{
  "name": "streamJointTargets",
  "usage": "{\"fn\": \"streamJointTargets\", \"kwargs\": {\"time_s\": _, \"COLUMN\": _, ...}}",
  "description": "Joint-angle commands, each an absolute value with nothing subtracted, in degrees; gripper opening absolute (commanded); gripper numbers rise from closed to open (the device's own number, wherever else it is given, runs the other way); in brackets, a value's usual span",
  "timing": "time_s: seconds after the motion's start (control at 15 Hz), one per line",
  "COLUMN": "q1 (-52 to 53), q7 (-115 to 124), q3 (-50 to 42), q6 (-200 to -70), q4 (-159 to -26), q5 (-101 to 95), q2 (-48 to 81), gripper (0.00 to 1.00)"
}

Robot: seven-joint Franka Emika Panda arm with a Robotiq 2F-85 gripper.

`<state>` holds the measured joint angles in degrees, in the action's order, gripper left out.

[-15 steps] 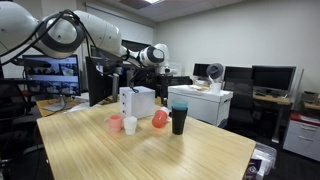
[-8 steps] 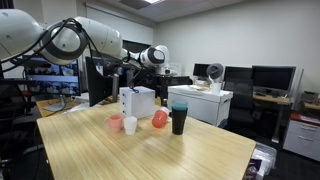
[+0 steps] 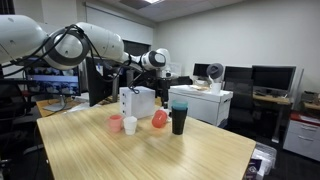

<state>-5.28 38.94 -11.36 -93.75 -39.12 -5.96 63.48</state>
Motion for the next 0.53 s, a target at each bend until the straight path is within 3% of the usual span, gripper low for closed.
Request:
{"fn": "streamJointTargets", "kwargs": {"time_s": 0.0, "q1": -6.06, "q7": 38.98, "q3": -11.28, "q6": -91.6, "q4": -36.92, "q5": -5.48, "q2": 64.86, "gripper": 1.0}}
{"fn": "streamJointTargets", "kwargs": {"time_s": 0.27, "q1": -6.44, "q7": 39.07, "q3": -11.51, "q6": -89.18, "q4": -36.34, "q5": -5.66, "q2": 64.94, "gripper": 0.97}}
{"fn": "streamJointTargets", "kwargs": {"time_s": 0.47, "q1": -6.48, "q7": 39.03, "q3": -11.74, "q6": -87.22, "q4": -35.51, "q5": -5.84, "q2": 65.11, "gripper": 0.86}}
